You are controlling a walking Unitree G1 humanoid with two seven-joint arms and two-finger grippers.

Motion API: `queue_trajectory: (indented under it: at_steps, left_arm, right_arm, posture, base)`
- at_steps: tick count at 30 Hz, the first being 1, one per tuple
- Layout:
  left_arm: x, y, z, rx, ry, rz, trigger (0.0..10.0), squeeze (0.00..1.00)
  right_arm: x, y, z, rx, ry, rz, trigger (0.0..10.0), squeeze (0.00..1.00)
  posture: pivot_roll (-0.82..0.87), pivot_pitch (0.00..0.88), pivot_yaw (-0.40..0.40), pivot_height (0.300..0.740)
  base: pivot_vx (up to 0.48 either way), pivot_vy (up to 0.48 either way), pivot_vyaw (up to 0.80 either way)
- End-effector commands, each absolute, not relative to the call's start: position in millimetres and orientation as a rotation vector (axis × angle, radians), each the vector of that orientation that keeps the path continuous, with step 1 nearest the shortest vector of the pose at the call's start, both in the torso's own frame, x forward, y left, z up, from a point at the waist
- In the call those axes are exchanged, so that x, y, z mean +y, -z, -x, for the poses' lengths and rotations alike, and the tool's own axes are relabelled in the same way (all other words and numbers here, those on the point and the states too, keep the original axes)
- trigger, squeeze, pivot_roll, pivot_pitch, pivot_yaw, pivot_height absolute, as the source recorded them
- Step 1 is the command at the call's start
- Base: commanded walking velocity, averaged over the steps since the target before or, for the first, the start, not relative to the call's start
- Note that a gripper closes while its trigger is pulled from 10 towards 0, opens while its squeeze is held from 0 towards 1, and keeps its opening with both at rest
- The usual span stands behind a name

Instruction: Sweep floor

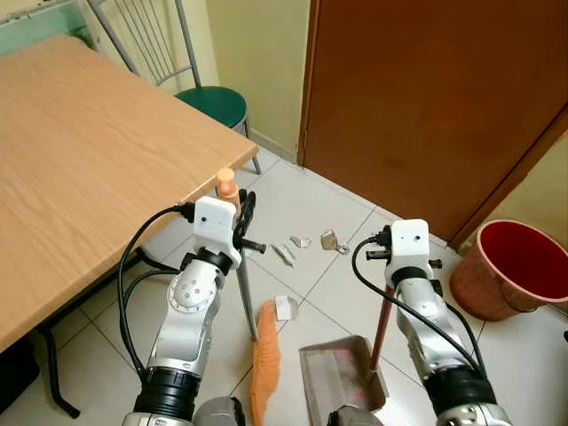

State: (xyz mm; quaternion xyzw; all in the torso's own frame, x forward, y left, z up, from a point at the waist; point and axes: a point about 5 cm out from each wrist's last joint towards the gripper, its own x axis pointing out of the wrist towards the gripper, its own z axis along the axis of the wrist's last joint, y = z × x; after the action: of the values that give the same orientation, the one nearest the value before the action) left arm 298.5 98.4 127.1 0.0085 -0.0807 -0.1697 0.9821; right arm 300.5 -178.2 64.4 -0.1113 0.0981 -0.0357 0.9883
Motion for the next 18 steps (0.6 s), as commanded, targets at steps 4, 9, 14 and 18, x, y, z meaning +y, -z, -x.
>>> queue_trajectory:
  at_steps: [4,9,14,18]
  left_arm:
    - [97.1,-134.7,-297.8,-0.181,0.342,-0.015,10.0,0.00]
    - [96.2,-133.3,-296.6,-0.168,0.350,-0.018,10.0,0.00]
    - [96.6,-133.3,-296.7,-0.159,0.351,-0.022,10.0,0.00]
    - [95.5,-132.1,-296.2,-0.153,0.354,-0.022,10.0,0.00]
  right_arm:
    - [-198.4,-53.4,-282.9,0.356,0.015,0.245,10.0,0.00]
    - [-208.4,-56.3,-266.9,0.425,-0.075,0.256,10.0,0.00]
    - [-220.6,-62.6,-245.2,0.518,-0.213,0.275,10.0,0.00]
    - [-226.8,-64.4,-237.0,0.566,-0.282,0.278,10.0,0.00]
  posture:
    - [0.00,0.071,-0.018,0.740]
    - [-0.01,0.076,-0.015,0.740]
    - [-0.02,0.078,-0.013,0.740]
    - [-0.03,0.078,-0.012,0.740]
  base:
    - [0.000,0.000,0.00]
    - [0.000,0.000,0.00]
    - [0.000,0.000,0.00]
    - [0.000,0.000,0.00]
